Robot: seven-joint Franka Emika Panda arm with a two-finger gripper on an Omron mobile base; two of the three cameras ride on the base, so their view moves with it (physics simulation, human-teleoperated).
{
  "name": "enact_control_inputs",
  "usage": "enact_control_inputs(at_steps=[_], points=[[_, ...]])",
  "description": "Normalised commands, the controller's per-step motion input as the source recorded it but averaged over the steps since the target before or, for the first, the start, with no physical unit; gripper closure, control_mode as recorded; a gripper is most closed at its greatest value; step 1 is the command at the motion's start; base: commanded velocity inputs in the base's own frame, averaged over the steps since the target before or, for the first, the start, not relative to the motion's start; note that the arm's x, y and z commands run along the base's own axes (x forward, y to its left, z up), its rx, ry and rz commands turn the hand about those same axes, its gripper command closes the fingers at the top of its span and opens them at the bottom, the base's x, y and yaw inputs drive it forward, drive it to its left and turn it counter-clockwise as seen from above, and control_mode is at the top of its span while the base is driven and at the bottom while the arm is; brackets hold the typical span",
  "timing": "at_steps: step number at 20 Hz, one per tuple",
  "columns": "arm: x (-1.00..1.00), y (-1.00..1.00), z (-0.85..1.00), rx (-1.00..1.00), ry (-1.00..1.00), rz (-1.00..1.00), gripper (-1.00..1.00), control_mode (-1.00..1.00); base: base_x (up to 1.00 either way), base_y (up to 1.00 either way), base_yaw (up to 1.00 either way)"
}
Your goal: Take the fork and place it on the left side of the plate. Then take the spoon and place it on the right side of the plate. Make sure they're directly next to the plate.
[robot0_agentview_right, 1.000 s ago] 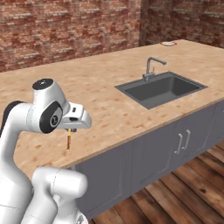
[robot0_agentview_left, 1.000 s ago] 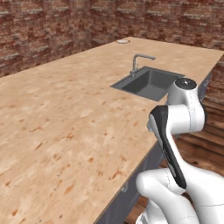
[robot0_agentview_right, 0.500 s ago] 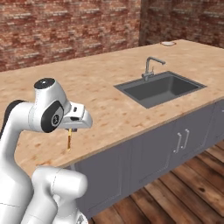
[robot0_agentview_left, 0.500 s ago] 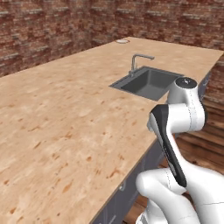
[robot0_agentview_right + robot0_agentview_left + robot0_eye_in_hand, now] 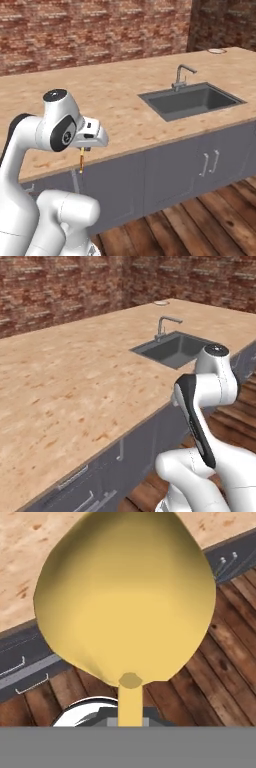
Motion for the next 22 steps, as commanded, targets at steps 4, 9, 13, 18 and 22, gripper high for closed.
enact_control_inputs(at_steps=[4,9,13,18,22], points=[[0.0,0.0,0.0,0.0,0.0,0.0,1.0,1.0,-0.77,0.91,0.3],[0.0,0.0,0.0,0.0,0.0,0.0,1.0,1.0,-0.29,1.0,0.22],[0.0,0.0,0.0,0.0,0.0,0.0,1.0,1.0,0.04,1.0,0.12],[0.0,0.0,0.0,0.0,0.0,0.0,1.0,1.0,0.49,1.0,0.02],[0.0,0.0,0.0,0.0,0.0,0.0,1.0,1.0,0.78,1.0,-0.07]])
